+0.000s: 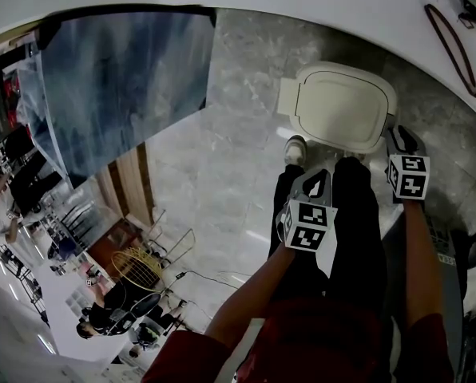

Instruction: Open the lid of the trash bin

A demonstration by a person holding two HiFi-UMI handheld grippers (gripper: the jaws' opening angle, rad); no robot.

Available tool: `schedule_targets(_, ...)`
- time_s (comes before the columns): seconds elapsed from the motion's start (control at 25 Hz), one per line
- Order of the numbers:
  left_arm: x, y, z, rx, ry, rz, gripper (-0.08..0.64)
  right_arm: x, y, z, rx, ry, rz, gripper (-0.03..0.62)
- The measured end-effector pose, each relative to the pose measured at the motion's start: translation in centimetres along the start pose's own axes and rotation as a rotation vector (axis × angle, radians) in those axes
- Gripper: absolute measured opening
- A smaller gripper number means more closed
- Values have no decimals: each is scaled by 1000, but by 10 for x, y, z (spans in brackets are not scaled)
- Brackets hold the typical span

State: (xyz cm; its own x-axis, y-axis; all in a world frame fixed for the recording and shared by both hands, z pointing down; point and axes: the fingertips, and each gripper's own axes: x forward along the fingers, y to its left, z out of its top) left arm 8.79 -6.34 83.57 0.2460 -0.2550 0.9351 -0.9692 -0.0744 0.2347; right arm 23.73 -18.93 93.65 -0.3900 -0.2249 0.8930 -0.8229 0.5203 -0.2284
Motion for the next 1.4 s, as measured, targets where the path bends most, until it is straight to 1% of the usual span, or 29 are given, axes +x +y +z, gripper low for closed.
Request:
schedule_targets(0.08, 4, -1, -6, -18, 35, -12, 5, 2, 0, -1, 4, 0, 1, 124)
schedule_targets(0.24, 5, -1, -13, -19, 59, -17, 5, 2, 1, -2, 10, -10, -3, 126)
schedule_targets(0.4, 7, -2, -16, -15, 66, -19, 5, 4, -2, -4, 3, -9, -16, 141)
schedule_targets(0.72, 7, -9, -22, -11, 83, -27, 5, 4, -7, -8, 75, -22, -6, 151)
schedule_targets(0.8, 6, -11, -23, -9, 87, -30, 5, 5, -7, -8, 79, -19, -1, 153)
schedule_targets(0.96, 4, -10, -23, -8, 84, -28, 5, 7, -7, -5, 50, -2, -1, 160)
schedule_targets(1.0, 3, -9, -22, -9, 82, -27, 5, 6, -7, -5, 51, 1, -5, 173)
schedule_targets(1.2, -7, -6, -15, -5, 52, -24, 5, 2, -6, -4, 71, 18, -25, 177)
schedule_targets(1.4, -27, 4, -4, -7, 12, -17, 5, -14, 15, -4, 25, 32, -20, 178)
